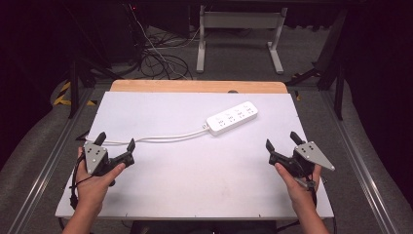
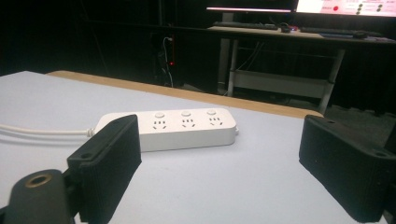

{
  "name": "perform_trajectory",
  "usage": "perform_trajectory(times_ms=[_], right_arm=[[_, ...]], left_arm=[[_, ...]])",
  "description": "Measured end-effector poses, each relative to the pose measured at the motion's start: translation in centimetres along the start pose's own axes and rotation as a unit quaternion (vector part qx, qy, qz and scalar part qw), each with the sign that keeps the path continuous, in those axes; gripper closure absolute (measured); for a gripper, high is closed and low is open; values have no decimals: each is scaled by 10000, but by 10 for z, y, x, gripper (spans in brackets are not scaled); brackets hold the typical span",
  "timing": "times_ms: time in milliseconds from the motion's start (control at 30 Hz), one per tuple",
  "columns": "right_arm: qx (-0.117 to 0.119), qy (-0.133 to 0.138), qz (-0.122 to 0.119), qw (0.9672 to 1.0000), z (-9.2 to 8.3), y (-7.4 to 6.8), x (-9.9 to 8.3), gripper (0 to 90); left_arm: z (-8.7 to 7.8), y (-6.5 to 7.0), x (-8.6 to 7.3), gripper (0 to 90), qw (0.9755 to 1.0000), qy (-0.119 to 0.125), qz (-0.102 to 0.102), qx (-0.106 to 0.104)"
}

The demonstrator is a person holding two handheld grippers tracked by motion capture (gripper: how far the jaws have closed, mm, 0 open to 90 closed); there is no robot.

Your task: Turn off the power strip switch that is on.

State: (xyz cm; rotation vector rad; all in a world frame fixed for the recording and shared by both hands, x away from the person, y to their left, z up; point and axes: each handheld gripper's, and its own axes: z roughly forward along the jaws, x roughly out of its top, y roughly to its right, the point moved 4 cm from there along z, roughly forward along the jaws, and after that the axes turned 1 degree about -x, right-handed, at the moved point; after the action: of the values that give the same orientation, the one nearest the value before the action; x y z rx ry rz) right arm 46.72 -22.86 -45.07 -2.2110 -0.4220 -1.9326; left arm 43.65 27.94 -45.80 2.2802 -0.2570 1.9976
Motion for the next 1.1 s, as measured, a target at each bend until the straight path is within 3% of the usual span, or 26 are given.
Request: perform_trajectory(times_ms=[300,567,700,833,1000,1100], right_arm=[[75,-29,-58,10000,4,-4,0,142],[136,-38,-127,9998,1,-5,0,239],[158,-65,-242,9996,0,-7,0,334],[322,-106,-339,9988,-3,-11,2,523],[535,-447,-294,9971,-7,-15,4,748],[539,-556,-272,9966,-11,-15,7,847]], left_arm=[[-3,-2,-1,57,10000,5,-10,38],[0,0,0,57,10000,-2,-6,-3],[0,0,0,57,10000,-8,-7,-17],[1,1,0,57,10000,-2,-8,-48],[1,2,0,57,10000,-1,-10,-46],[1,2,0,57,10000,-3,-13,-48]])
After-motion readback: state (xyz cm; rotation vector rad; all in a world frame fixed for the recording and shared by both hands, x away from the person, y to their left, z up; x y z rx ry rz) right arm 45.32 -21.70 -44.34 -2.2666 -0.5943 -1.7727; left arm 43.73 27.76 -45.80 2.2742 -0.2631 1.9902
